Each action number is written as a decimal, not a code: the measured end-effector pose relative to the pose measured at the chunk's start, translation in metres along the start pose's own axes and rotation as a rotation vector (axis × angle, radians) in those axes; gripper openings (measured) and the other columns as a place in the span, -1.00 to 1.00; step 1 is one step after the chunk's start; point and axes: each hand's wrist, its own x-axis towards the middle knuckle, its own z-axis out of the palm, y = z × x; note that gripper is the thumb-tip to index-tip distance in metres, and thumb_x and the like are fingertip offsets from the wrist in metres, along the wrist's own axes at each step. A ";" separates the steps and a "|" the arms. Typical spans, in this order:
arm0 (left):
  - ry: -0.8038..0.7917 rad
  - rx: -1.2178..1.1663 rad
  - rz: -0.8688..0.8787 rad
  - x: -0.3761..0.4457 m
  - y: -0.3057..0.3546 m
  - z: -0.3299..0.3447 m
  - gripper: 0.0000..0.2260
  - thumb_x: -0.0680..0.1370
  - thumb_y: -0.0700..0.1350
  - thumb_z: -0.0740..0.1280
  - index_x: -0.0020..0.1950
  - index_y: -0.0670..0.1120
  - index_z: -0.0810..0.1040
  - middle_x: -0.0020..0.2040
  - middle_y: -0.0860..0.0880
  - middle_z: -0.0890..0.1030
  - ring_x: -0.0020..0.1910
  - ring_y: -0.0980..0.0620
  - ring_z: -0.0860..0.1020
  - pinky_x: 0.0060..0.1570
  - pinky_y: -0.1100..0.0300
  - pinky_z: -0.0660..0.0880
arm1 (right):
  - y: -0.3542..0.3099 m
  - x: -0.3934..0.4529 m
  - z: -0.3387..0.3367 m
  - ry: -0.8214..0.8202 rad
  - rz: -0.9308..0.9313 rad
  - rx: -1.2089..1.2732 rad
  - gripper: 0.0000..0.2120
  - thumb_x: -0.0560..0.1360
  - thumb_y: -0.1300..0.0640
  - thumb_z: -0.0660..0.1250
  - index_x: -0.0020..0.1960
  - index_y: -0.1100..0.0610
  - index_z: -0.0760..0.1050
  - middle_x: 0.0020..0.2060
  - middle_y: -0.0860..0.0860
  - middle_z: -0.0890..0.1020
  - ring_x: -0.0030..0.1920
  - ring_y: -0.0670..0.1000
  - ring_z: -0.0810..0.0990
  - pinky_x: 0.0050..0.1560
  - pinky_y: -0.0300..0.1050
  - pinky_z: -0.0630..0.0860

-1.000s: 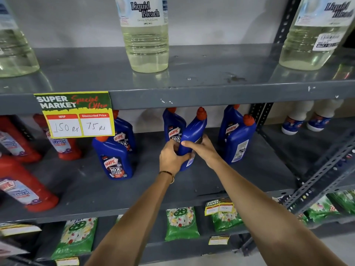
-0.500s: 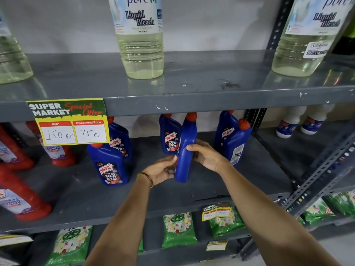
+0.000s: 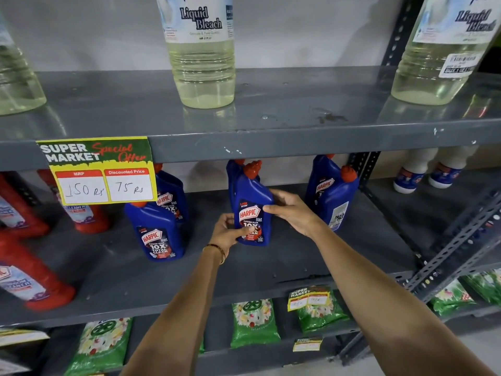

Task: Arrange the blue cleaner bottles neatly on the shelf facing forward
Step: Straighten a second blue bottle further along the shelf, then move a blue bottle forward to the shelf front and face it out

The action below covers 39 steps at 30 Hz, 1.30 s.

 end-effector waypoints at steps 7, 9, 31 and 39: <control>0.152 0.240 0.060 -0.002 -0.016 -0.001 -0.57 0.23 -0.26 0.57 -0.12 -0.08 0.36 -0.15 0.01 0.54 -0.08 -0.05 0.53 -0.14 0.15 0.55 | 0.008 0.000 0.007 -0.009 0.038 -0.108 -0.48 0.43 0.38 0.33 0.36 0.19 0.34 0.23 0.15 0.54 0.14 -0.01 0.56 -0.01 -0.25 0.58; 0.164 0.275 0.059 -0.003 -0.019 -0.001 -0.55 0.24 -0.25 0.56 -0.05 -0.13 0.35 -0.12 -0.02 0.54 -0.07 -0.05 0.53 -0.12 0.14 0.55 | 0.011 0.000 0.008 -0.015 0.059 -0.119 -0.47 0.43 0.38 0.33 0.37 0.18 0.33 0.26 0.16 0.53 0.21 0.03 0.53 0.02 -0.23 0.56; 0.332 0.240 -0.105 -0.037 -0.032 0.017 -0.52 0.36 -0.14 0.49 0.16 -0.30 0.39 0.15 -0.24 0.58 0.15 -0.18 0.54 0.10 0.04 0.46 | 0.049 -0.042 0.000 0.496 0.211 -0.168 -0.46 0.44 0.20 0.38 0.38 0.16 0.32 0.34 0.16 0.46 0.34 0.10 0.42 0.33 -0.04 0.36; 0.422 0.103 -0.192 -0.042 -0.037 0.064 -0.48 0.36 -0.16 0.48 0.22 -0.30 0.39 0.19 -0.24 0.56 0.13 -0.20 0.55 0.09 0.05 0.45 | 0.058 -0.082 -0.042 0.712 0.270 -0.170 -0.55 0.46 0.22 0.35 0.33 0.20 0.37 0.28 0.15 0.51 0.27 0.10 0.47 0.21 -0.13 0.37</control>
